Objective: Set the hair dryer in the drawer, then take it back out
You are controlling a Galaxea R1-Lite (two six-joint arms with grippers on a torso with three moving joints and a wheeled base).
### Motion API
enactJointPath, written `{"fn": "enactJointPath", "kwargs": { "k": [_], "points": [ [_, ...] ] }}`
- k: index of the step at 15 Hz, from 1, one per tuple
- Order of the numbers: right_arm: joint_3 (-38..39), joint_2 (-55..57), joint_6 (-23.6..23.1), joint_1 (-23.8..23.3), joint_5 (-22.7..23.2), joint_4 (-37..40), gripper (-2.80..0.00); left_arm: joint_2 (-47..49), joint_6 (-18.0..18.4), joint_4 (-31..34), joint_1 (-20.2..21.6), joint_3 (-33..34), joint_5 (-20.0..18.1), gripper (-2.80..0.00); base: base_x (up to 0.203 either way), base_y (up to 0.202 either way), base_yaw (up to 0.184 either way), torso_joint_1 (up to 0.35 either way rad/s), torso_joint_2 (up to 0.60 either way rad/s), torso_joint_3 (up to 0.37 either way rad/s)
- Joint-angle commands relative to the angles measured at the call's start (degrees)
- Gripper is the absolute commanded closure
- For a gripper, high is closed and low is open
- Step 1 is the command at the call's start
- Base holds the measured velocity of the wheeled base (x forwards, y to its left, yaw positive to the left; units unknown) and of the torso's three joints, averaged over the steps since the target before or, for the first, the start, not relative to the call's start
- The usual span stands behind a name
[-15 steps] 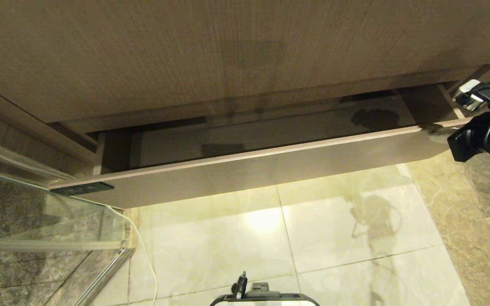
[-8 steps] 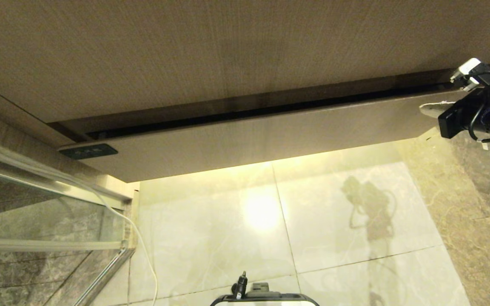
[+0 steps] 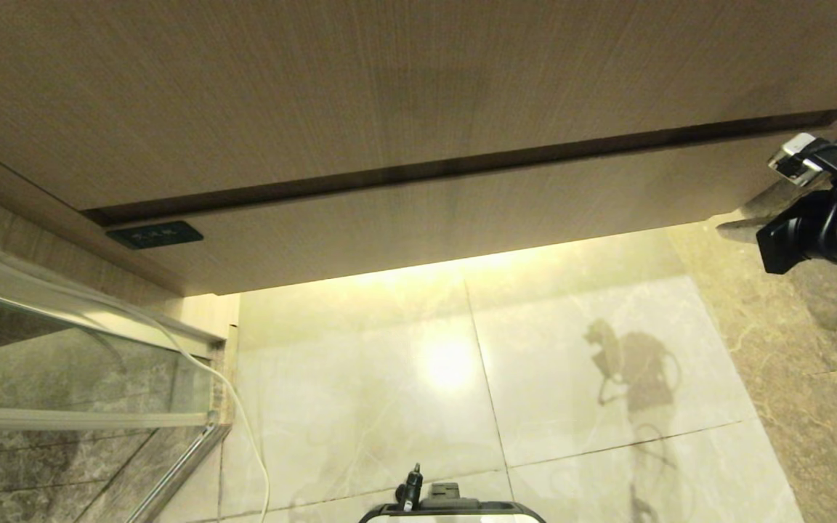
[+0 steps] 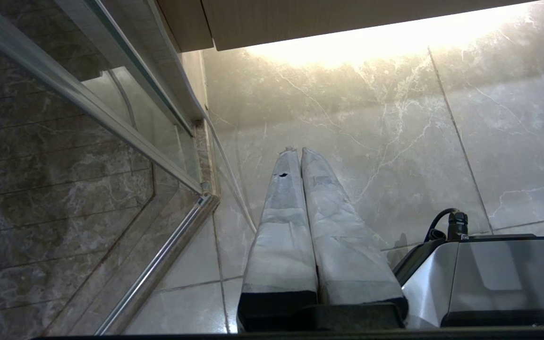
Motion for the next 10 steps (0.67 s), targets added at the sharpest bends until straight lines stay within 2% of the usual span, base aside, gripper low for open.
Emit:
{"fn": "enactJointPath", "kwargs": {
  "k": [1,5,10],
  "points": [
    [2.0,-6.0,1.2,0.9,0.0,3.2,0.0,-0.1,0.0,0.0,0.0,0.1,0.0,0.0,0.0,0.0,0.0,0.0,0.0,0.0],
    [11.5,-18.8,5.3,2.8,-0.2,5.2,0.0,0.0,0.0,0.0,0.0,0.1,0.0,0.0,0.0,0.0,0.0,0.0,0.0,0.0],
    [22.0,-36.5,7.6,3.3,-0.1,11.2,0.0,0.0,0.0,0.0,0.0,0.1,0.0,0.0,0.0,0.0,0.0,0.0,0.0,0.0]
  ]
}}
